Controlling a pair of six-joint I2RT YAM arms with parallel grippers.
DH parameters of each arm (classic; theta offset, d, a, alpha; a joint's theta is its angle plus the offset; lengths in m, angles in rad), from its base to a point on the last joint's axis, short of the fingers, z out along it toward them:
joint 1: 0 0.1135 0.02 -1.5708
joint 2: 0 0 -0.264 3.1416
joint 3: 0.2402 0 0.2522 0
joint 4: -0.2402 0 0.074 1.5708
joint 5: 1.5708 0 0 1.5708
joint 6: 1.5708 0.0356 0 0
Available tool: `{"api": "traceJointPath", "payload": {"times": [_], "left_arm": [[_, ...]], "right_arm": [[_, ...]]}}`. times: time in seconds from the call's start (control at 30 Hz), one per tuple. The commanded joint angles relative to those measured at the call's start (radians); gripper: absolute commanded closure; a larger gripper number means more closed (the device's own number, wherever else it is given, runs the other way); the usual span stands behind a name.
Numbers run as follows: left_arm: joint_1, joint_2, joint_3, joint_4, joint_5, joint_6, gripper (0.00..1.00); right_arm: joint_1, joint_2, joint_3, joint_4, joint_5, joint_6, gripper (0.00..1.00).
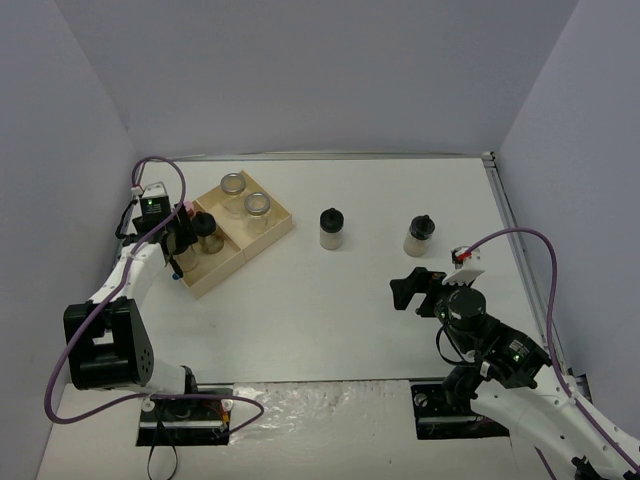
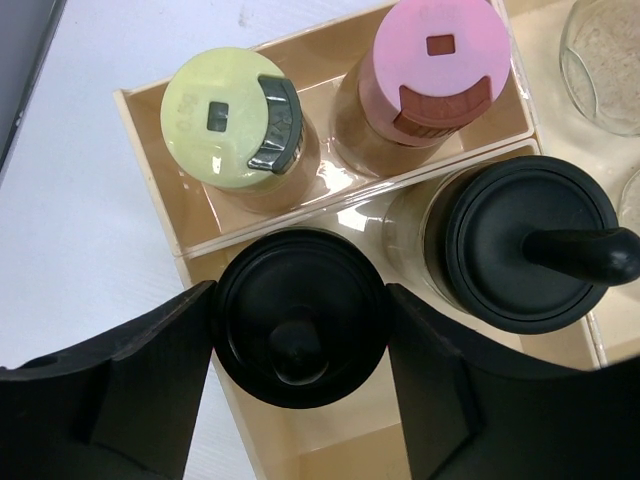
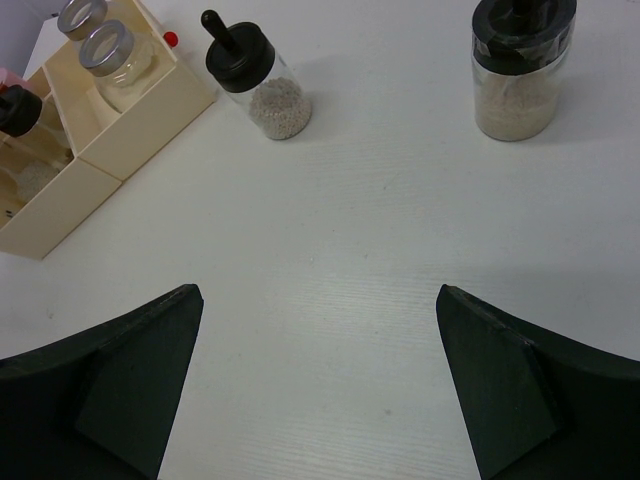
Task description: Organize the condiment bottles
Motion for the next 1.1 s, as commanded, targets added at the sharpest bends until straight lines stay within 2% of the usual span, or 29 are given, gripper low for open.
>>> {"api": "traceJointPath", "payload": {"times": [0.0,0.1,0.27,0.43,0.57,0.7,0.9,1.07], "left_arm": [[0.015,-0.049,0.026,0.065,-0.021,-0.004,0.28],[0.015,-0.065,0.035,0.042,-0.019,-0.002,0.17],[0.015,-0.114,0.065,-0.017,-0.011,-0.003,0.07],[0.013,-0.223,0.110,-0.146,0.017,0.011,0.03],[0.013,-0.330,0.131,-0.257,0.114,0.051,0.03],[0.004,-0.489,0.116,-0.328,0.291,0.084,0.03],[-0.068,-0.694,-0.007,-0.306,0.476,0.094,0.03],[-0.167,-0.780,-0.110,-0.295,0.459,0.127,0.03]], "right_arm": [[0.010,0.012,0.004,0.048,0.043,0.012,0.00],[0.009,0.030,0.018,0.044,0.036,0.007,0.00],[0.008,0.095,0.073,0.032,0.054,-0.010,0.00],[0.004,0.252,0.159,0.023,0.149,-0.029,0.00],[-0.026,0.431,0.263,0.028,0.174,-0.075,0.00],[-0.147,0.591,0.357,0.073,0.136,-0.135,0.00],[-0.377,0.720,0.386,0.165,0.012,-0.235,0.00],[-0.497,0.826,0.425,0.264,-0.081,-0.286,0.00]]}}
